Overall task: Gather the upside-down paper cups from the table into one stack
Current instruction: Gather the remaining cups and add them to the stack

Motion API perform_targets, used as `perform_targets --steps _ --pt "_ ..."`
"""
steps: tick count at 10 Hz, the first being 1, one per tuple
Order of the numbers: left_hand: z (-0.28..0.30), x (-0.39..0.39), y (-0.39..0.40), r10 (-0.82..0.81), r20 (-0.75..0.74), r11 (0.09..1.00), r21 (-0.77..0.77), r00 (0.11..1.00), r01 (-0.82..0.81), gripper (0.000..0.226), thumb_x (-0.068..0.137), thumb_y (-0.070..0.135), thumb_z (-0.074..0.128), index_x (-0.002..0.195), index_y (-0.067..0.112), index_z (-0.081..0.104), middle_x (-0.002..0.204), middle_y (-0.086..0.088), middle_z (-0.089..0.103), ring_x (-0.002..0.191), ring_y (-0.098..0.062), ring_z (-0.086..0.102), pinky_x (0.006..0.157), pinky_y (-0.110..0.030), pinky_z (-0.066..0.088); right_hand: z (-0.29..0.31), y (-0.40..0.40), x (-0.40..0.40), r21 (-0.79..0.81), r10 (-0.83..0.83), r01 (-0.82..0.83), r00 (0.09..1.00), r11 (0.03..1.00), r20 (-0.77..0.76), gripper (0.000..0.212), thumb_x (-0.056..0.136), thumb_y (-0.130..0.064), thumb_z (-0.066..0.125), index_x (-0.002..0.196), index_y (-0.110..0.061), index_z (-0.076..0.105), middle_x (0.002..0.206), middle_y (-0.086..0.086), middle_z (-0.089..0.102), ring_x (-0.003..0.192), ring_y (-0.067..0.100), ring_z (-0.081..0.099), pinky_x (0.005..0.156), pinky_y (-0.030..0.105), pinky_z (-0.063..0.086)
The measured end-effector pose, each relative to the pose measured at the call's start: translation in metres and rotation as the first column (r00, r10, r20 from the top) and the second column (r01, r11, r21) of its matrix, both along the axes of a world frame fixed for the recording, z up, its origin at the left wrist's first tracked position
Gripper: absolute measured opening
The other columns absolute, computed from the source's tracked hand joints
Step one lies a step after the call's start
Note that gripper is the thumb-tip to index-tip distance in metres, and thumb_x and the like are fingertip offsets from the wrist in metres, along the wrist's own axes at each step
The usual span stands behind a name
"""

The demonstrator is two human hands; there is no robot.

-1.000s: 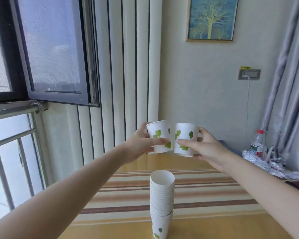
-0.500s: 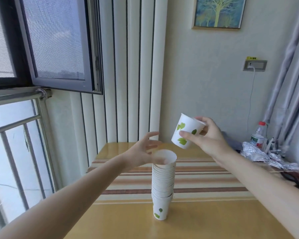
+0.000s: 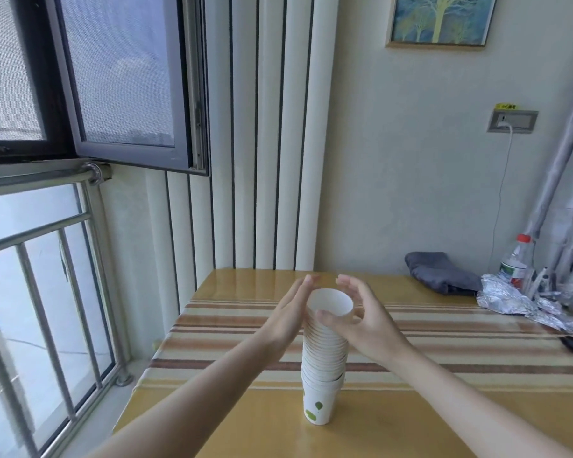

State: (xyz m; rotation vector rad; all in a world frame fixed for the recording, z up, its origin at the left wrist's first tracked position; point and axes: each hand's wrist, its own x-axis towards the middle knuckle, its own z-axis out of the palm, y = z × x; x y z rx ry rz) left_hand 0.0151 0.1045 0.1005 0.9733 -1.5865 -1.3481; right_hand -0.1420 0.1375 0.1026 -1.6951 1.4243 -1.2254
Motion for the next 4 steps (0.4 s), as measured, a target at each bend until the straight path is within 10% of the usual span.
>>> perform_targets --steps 2,4 --pt "-0.026 -0.013 0.01 0.056 0.01 0.998 -0.009 0.998 -0.056 0.039 0.105 0.044 0.027 0.134 0.035 0.051 0.138 0.013 0.052 0.135 -0.01 0.042 0.118 -0.041 0.031 -0.03 0.007 0.011 0.067 -0.025 0.021 0.998 0.998 0.064 0.048 0.098 -0.049 0.035 0.143 -0.032 0.039 0.146 -0.012 0.043 0.134 0.002 0.036 0.11 0.026 0.03" --pt "-0.024 -0.013 0.012 0.1 0.022 0.992 0.072 0.995 -0.101 0.045 0.102 0.053 0.028 0.14 0.036 0.045 0.141 0.011 0.048 0.131 -0.013 0.042 0.112 -0.041 0.033 -0.029 0.007 0.014 0.101 -0.003 -0.008 0.994 0.995 0.112 0.055 0.097 -0.052 0.03 0.149 -0.032 0.027 0.156 -0.008 0.029 0.139 0.004 0.028 0.111 0.026 0.024"
